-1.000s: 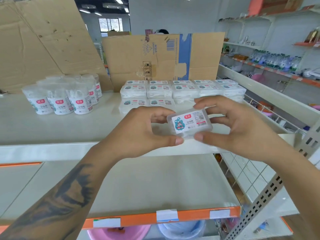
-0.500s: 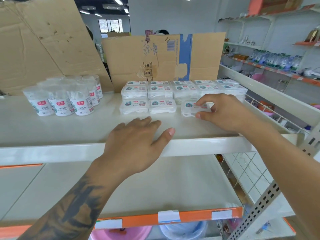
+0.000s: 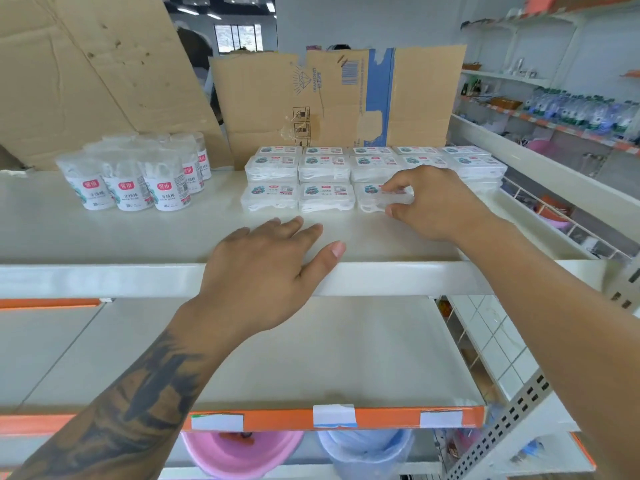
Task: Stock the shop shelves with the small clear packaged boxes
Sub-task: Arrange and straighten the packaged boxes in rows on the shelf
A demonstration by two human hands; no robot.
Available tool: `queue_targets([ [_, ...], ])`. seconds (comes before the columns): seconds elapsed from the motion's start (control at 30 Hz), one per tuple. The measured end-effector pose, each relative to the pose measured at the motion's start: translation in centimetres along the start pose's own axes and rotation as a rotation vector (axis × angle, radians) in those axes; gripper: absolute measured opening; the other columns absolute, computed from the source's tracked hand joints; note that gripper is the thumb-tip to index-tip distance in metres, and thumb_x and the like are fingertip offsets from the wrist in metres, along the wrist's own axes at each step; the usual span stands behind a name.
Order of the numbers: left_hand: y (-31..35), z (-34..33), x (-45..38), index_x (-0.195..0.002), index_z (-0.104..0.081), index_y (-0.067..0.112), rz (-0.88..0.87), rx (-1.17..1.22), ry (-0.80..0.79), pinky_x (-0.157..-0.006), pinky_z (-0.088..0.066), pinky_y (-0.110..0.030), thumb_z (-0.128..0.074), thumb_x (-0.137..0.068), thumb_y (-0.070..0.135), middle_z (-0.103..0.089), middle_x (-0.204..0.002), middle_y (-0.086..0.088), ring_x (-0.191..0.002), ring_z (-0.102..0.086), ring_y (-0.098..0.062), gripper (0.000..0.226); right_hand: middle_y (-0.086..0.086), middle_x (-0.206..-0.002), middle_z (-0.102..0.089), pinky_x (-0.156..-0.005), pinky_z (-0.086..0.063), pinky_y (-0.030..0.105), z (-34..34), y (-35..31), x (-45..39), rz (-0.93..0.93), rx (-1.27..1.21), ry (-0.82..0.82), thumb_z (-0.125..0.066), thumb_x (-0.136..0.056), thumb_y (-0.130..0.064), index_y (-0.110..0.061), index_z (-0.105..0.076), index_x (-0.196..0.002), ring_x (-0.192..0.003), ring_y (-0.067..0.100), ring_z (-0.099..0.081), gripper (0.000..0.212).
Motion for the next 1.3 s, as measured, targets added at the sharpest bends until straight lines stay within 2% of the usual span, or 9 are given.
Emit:
queue_targets([
  [0.3, 0.2, -0.7, -0.3, -0.146, -0.049, 0.043, 0.045, -0.014, 0.113, -0.100, -0.046, -0.035, -0.001, -0.094, 0.072, -0.051, -0.152, 0.017, -0.143, -0.043, -0.008, 0.076, 0.013, -0.144, -0.053, -0.109, -0.039, 0.035, -1.2, 0.5, 0.2, 0.035, 0.049, -0.040, -0.057, -0.100, -0.026, -0.023, -0.057, -0.143, -0.133, 0.033, -0.049, 0.043],
  [0.43, 0.3, -1.0, -0.1, -0.130, -0.062, 0.038, 0.027, -0.060, 0.191, -0.083, -0.048, -0.035, 0.001, -0.096, 0.071, -0.067, -0.127, 0.012, -0.118, -0.061, -0.018, 0.079, 0.011, -0.147, -0.051, -0.110, -0.043, 0.047, -1.1, 0.4, 2.0, 0.047, 0.034, -0.026, -0.053, -0.100, -0.039, -0.028, -0.052, -0.146, -0.134, 0.035, -0.048, 0.047],
  [0.5, 0.2, -1.1, 0.3, -0.113, -0.068, 0.032, 0.023, -0.080, 0.229, -0.085, -0.047, -0.040, 0.007, -0.097, 0.071, -0.072, -0.108, 0.007, -0.101, -0.064, -0.023, 0.086, 0.009, -0.144, -0.055, -0.107, -0.044, 0.047, -0.9, -0.1, 3.7, 0.055, -0.007, 0.025, -0.049, -0.103, -0.044, -0.028, -0.055, -0.142, -0.131, 0.033, -0.051, 0.043],
  [0.57, 0.0, -1.3, 0.9, -0.107, -0.069, 0.030, 0.011, -0.087, 0.253, -0.098, -0.042, -0.045, 0.000, -0.100, 0.069, -0.072, -0.101, 0.005, -0.098, -0.065, -0.025, 0.080, 0.007, -0.142, -0.057, -0.105, -0.045, 0.047, -0.8, -1.0, 6.2, 0.056, 0.021, 0.153, -0.045, -0.103, -0.051, -0.029, -0.059, -0.138, -0.127, 0.035, -0.054, 0.044],
  [0.67, -0.3, -1.9, 2.4, -0.119, -0.067, 0.028, -0.021, -0.035, 0.291, -0.111, -0.031, -0.053, -0.021, -0.102, 0.065, -0.071, -0.116, 0.004, -0.112, -0.063, -0.026, 0.061, 0.011, -0.148, -0.053, -0.107, -0.039, 0.051, -1.9, -3.1, 10.6, 0.140, 0.138, 0.343, -0.044, -0.099, -0.055, -0.025, -0.065, -0.132, -0.130, 0.039, -0.052, 0.049],
  [0.8, -1.9, -2.3, 6.9, -0.139, -0.055, 0.027, -0.061, 0.045, 0.348, -0.118, -0.024, -0.059, -0.036, -0.101, 0.062, -0.056, -0.144, -0.004, -0.138, -0.049, -0.029, 0.055, 0.015, -0.150, -0.049, -0.112, -0.035, 0.055, -4.6, -6.3, 16.2, 0.222, 0.149, 0.495, -0.049, -0.101, -0.049, -0.020, -0.064, -0.133, -0.136, 0.040, -0.047, 0.046],
  [0.87, -3.6, -2.5, 10.4, -0.140, -0.056, 0.028, -0.067, 0.067, 0.382, -0.119, -0.023, -0.059, -0.041, -0.101, 0.060, -0.051, -0.150, -0.005, -0.143, -0.043, -0.029, 0.053, 0.013, -0.151, -0.049, -0.113, -0.034, 0.056, -6.5, -8.7, 19.0, 0.209, 0.122, 0.531, -0.053, -0.100, -0.047, -0.021, -0.064, -0.135, -0.137, 0.038, -0.046, 0.045],
  [1.07, -11.9, -4.0, 21.7, -0.130, -0.066, 0.024, 0.014, 0.089, 0.362, -0.113, -0.032, -0.060, -0.046, -0.099, 0.057, -0.059, -0.141, -0.005, -0.132, -0.054, -0.031, 0.050, 0.011, -0.147, -0.052, -0.113, -0.035, 0.050, -14.0, -18.5, 24.7, 0.230, 0.077, 0.466, -0.055, -0.100, -0.046, -0.020, -0.065, -0.133, -0.135, 0.036, -0.047, 0.044],
  [1.3, -25.5, -5.3, 32.9, -0.127, -0.066, 0.023, 0.176, -0.023, 0.273, -0.111, -0.035, -0.060, -0.050, -0.097, 0.054, -0.062, -0.137, -0.007, -0.129, -0.056, -0.034, 0.046, 0.010, -0.146, -0.054, -0.109, -0.039, 0.050, -23.5, -32.2, 28.0, 0.283, -0.002, 0.338, -0.059, -0.097, -0.045, -0.021, -0.066, -0.132, -0.130, 0.037, -0.052, 0.043],
])
Point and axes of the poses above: each hand's wrist, its own x-axis away from the middle knuckle, its own z-axis out of the back of the hand, y = z × x, the point moved 3 cm from there along -x, towards the middle knuckle
